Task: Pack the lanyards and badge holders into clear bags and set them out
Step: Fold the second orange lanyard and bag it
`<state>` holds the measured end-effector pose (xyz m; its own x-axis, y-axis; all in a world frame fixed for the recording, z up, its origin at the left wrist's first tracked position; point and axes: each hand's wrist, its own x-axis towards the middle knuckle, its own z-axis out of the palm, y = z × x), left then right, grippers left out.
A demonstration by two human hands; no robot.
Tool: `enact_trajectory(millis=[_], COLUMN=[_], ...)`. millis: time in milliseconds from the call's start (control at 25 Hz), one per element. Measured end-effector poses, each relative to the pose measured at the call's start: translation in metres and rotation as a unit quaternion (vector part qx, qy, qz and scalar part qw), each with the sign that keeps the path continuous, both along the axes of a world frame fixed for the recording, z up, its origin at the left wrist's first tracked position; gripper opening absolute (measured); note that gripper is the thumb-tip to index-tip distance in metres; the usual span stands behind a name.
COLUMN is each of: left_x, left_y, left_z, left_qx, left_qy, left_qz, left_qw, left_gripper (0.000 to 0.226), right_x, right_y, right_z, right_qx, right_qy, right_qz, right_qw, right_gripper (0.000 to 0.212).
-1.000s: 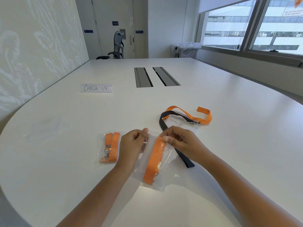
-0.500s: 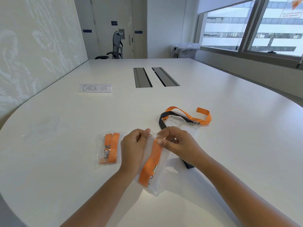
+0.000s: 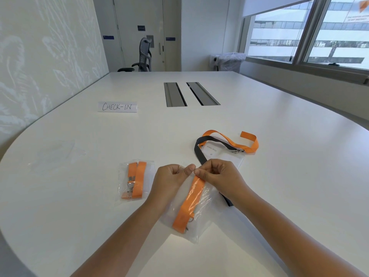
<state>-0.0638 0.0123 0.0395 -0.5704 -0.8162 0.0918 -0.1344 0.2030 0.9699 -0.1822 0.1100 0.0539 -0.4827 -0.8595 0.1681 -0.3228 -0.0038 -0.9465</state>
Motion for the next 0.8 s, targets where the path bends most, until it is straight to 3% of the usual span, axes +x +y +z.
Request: enact_trajectory(millis=[120, 600, 680, 800], left_x=[0.001, 0.000, 0.000, 0.004], left_y=[-0.001, -0.002, -0.003, -0.010], left_z=[0.000, -0.005, -0.006, -0.001], left_qx=[0.014, 0.050, 0.033, 0.028], left_qy=[-0.013, 0.036, 0.037, 0.075], left_qz=[-0.008, -0.041, -0.019, 0.027], left_qw=[1.000, 0.997, 0.999, 0.996], left_gripper=[0.036, 0.033, 0.037, 0.036], right_x=[0.000, 0.000, -0.001, -0.003], right_y=[0.000, 0.000, -0.001, 0.000], right_z=[0.000, 0.002, 0.003, 0.007], right_qx=[0.010, 0.037, 0.039, 0.098], right_qy=[-0.033, -0.102, -0.082, -0.017], right_qz=[0.000, 0.013, 0.011, 0.001], right_qw=[0.999, 0.994, 0.996, 0.995], right_gripper=[0.006, 0.009, 0.014, 0.037])
